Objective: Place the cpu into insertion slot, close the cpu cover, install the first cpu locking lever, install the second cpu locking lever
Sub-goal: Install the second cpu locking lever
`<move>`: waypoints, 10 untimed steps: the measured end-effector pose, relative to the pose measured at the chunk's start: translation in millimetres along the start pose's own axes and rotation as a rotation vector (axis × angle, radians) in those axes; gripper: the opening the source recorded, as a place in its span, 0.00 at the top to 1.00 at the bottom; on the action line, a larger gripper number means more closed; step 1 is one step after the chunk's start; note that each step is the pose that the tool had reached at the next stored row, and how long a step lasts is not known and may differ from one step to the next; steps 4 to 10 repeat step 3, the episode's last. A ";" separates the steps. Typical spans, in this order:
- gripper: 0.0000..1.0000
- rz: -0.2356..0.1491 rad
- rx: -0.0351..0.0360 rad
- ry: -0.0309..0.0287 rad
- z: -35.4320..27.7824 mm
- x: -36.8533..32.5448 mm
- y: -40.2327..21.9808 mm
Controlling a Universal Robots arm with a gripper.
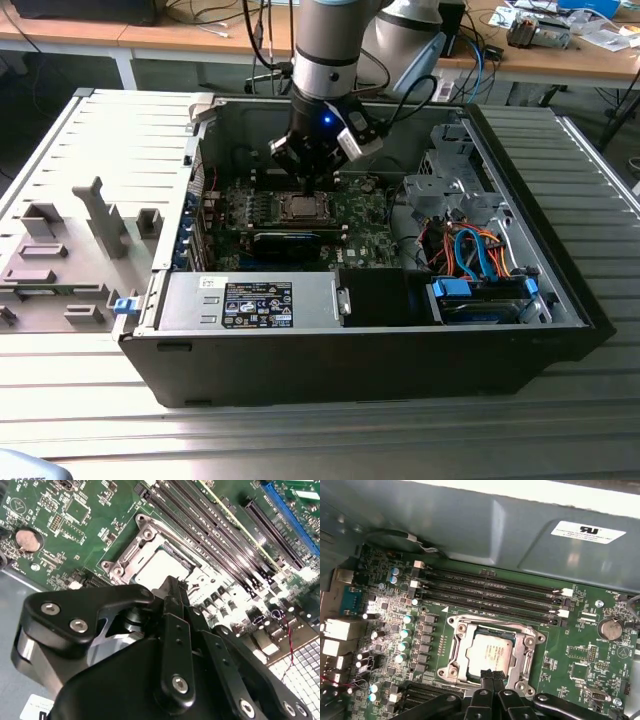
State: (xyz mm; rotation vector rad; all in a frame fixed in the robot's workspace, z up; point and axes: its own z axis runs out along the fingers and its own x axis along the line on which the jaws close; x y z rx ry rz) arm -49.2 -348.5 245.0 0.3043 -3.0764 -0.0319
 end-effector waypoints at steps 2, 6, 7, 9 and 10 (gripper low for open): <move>0.89 0.000 0.0000 0.0000 0.0 0.0 0.0; 0.89 0.000 0.0000 0.0000 0.0 0.0 0.0; 0.89 0.000 0.0000 0.0000 0.0 0.0 0.0; 0.89 0.000 0.0000 0.0000 0.0 0.0 0.0; 0.89 0.000 0.0000 0.0000 0.0 0.0 0.0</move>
